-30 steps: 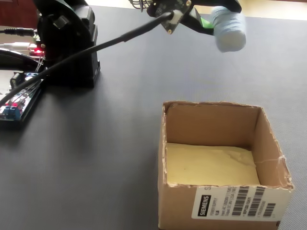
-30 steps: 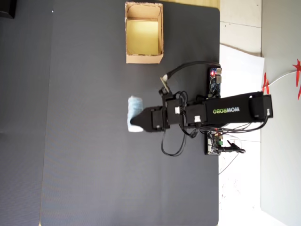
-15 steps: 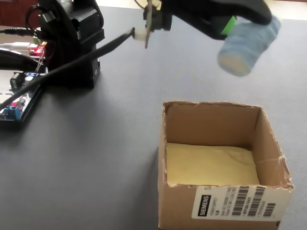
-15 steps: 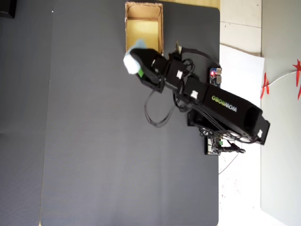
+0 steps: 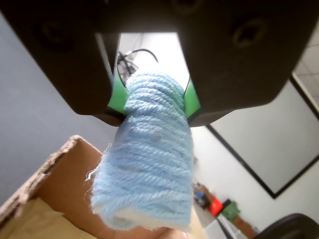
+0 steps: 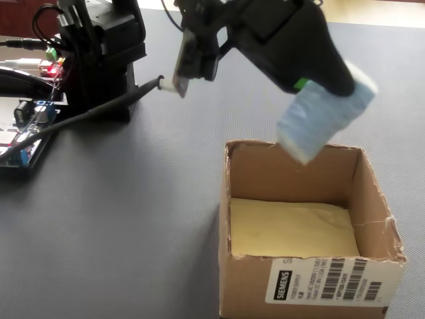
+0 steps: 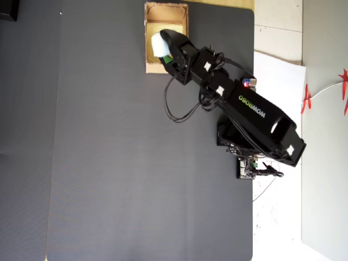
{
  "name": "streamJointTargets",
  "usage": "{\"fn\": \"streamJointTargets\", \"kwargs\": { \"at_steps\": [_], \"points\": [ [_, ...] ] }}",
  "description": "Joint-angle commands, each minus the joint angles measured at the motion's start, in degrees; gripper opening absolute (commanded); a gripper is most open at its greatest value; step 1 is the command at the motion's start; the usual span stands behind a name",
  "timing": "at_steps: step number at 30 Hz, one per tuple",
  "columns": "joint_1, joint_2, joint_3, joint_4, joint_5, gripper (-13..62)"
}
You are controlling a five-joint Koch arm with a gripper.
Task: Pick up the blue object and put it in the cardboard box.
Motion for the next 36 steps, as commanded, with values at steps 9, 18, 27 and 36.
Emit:
{"fn": "streamJointTargets", "kwargs": {
  "at_steps": [9, 18, 27, 36],
  "points": [
    [1.85, -1.23, -2.99, -5.45, 0.7, 30.9],
    [2.11, -0.62, -1.85, -5.71, 2.11, 33.9],
    [-4.83, 3.16, 4.92, -13.71, 33.84, 34.1],
    [-16.7, 10.37, 15.21, -16.61, 46.23, 34.3]
  ]
}}
